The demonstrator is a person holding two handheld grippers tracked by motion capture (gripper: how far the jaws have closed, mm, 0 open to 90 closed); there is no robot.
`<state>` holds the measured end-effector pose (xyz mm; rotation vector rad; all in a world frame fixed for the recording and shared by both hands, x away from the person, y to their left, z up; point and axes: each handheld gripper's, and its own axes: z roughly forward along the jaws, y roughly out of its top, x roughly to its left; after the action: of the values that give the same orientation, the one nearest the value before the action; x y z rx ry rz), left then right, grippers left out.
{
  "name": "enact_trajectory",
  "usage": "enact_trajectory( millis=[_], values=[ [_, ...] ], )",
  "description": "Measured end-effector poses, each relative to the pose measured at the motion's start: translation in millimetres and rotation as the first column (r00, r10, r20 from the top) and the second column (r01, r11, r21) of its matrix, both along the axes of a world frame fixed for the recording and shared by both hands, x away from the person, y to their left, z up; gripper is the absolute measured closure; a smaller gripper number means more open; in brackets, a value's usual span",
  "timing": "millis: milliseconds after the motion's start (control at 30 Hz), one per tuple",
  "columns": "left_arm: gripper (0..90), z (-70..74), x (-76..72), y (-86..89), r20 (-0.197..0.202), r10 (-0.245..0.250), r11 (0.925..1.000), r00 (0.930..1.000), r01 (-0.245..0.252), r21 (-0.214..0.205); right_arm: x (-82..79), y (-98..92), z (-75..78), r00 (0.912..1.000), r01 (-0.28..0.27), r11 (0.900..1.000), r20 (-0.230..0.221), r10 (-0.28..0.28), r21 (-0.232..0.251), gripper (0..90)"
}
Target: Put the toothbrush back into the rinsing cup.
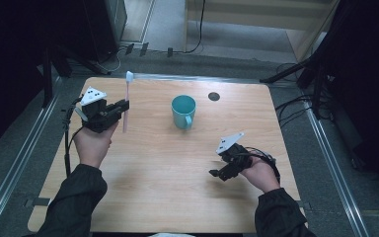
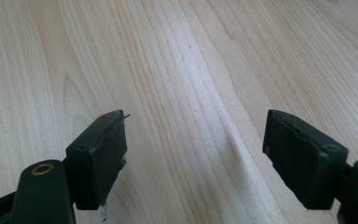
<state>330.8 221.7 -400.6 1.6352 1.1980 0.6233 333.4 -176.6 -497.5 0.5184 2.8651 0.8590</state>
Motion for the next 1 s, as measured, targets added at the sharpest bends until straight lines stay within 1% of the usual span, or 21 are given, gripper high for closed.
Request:
enact_trajectory(
  millis=[67,100,133,167,333,400,467,500,600,633,667,767,800,833,867,900,933,1000],
  values=[
    [83.9,1.7,3.2,-3.0,0.002,-0.01,0.9999,0.9999,0.01,-0.013,0.0,0.1,0.2,1.0,0.001,1.0,0.0,-0.001,0.003,21.3],
    [83.9,2.3,4.5,-4.7,0.003,-0.01,0.9999,0.9999,0.01,-0.012,0.0,0.0,0.3,1.0,0.001,1.0,-0.001,-0.001,0.004,21.4],
    [83.9,3.2,5.4,-7.0,0.017,-0.011,0.9999,0.9998,0.011,-0.011,0.0,-0.1,0.4,1.0,0.002,1.0,0.0,-0.002,0.003,21.4],
    [83.9,4.0,6.7,-8.3,0.015,-0.017,0.9997,0.9997,0.017,-0.015,0.1,-0.2,0.5,1.0,0.002,1.0,-0.001,-0.002,0.003,21.3],
    [83.9,8.1,12.3,-17.3,0.027,-0.034,0.9994,0.9991,0.034,-0.006,0.0,-0.4,0.9,1.0,0.004,1.0,-0.002,-0.004,0.005,21.4],
    [83.9,10.7,17.3,-23.3,0.024,-0.05,0.9987,0.9984,0.05,-0.008,-0.2,-0.2,0.8,1.0,0.003,1.0,-0.004,-0.003,0.006,21.4],
    [83.9,11.4,18.7,-24.6,0.02,-0.053,0.9986,0.9984,0.053,-0.003,-0.1,-0.2,0.6,1.0,0.002,1.0,-0.001,-0.002,0.003,21.5],
    [83.9,12.3,20.1,-27.1,0.028,-0.053,0.9986,0.9982,0.053,0.001,-0.1,-0.2,0.6,1.0,0.002,1.0,-0.001,-0.002,0.002,21.6],
    [83.9,15.0,27.5,-32.9,0.022,-0.065,0.9979,0.9976,0.065,0.001,-0.3,-0.3,0.7,1.0,-0.001,1.0,0.0,0.001,-0.001,21.6],
    [83.9,15.0,27.5,-32.9,0.022,-0.065,0.9979,0.9976,0.065,0.001,-0.3,-0.3,0.7,1.0,-0.001,1.0,0.0,0.001,-0.001,21.6],
    [83.9,16.2,32.0,-36.0,0.014,-0.074,0.9973,0.9972,0.074,0.006,-0.4,-0.1,0.6,1.0,-0.004,1.0,-0.001,0.004,-0.003,21.6],
    [83.9,18.0,38.3,-41.0,0.009,-0.085,0.9962,0.9963,0.085,0.018,-0.6,0.1,0.6,1.0,-0.004,1.0,0.0,0.004,-0.003,21.6],
    [83.9,18.5,40.4,-42.9,0.007,-0.085,0.9963,0.9964,0.084,0.018,-0.7,0.1,0.5,1.0,-0.005,1.0,0.001,0.005,-0.003,21.6],
    [83.9,19.0,41.6,-44.5,0.016,-0.084,0.9962,0.9964,0.083,0.025,-0.7,0.1,0.5,1.0,-0.005,1.0,0.002,0.005,-0.003,21.6],
    [83.9,19.0,41.6,-44.5,0.016,-0.084,0.9962,0.9964,0.083,0.025,-0.7,0.1,0.5,1.0,-0.005,1.0,0.002,0.005,-0.003,21.6],
    [83.9,19.9,45.7,-47.4,0.013,-0.088,0.9959,0.996,0.088,0.023,-0.8,0.1,0.3,1.0,-0.004,1.0,0.001,0.004,-0.004,21.6],
    [83.9,20.2,47.6,-49.4,0.02,-0.087,0.996,0.996,0.087,0.022,-0.8,0.0,0.2,1.0,-0.005,1.0,0.001,0.005,-0.004,21.6],
    [83.9,20.6,49.5,-50.8,0.016,-0.09,0.9957,0.9958,0.089,0.024,-0.9,0.0,0.0,1.0,-0.003,1.0,-0.002,0.003,-0.005,21.6]
  ],
)
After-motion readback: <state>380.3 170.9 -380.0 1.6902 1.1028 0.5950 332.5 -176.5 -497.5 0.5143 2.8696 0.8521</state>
